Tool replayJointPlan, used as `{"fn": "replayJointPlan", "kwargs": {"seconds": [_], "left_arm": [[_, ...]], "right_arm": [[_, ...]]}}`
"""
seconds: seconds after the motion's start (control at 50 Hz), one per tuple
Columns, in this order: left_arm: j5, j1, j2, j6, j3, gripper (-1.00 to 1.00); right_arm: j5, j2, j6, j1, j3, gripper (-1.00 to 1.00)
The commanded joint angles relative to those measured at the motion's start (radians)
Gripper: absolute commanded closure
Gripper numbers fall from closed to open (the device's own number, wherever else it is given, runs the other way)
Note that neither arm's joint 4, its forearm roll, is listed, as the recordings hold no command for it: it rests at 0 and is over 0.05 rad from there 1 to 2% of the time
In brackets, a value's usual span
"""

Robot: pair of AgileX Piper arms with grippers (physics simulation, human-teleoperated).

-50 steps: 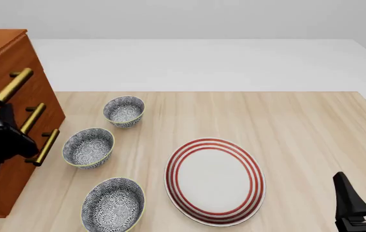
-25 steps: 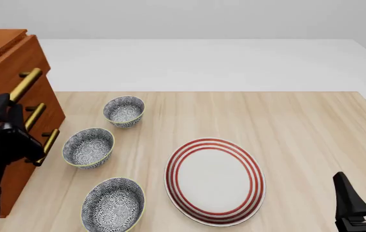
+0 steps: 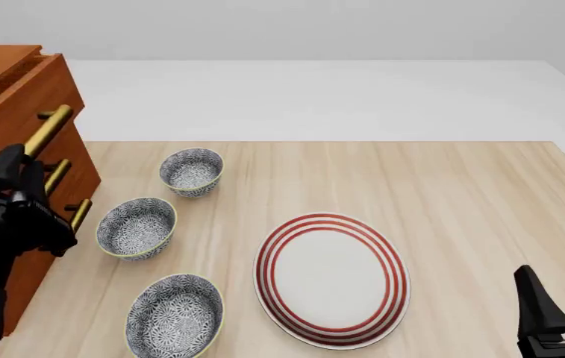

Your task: Open the top drawer of the cabinet.

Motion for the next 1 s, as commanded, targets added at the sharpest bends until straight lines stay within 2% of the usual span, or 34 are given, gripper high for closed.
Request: {"fn": "replayJointPlan", "kwargs": {"seconds": [0.02, 1.0], "left_arm": [[0.014, -0.031, -0.011, 0.006, -0.014, 1.00], [0.026, -0.053, -0.016, 0.002, -0.017, 1.00]], "right_arm": [[0.000, 0.000, 0.000, 0.000, 0.000, -1.00], [0.000, 0.000, 0.000, 0.000, 0.000, -1.00]]}}
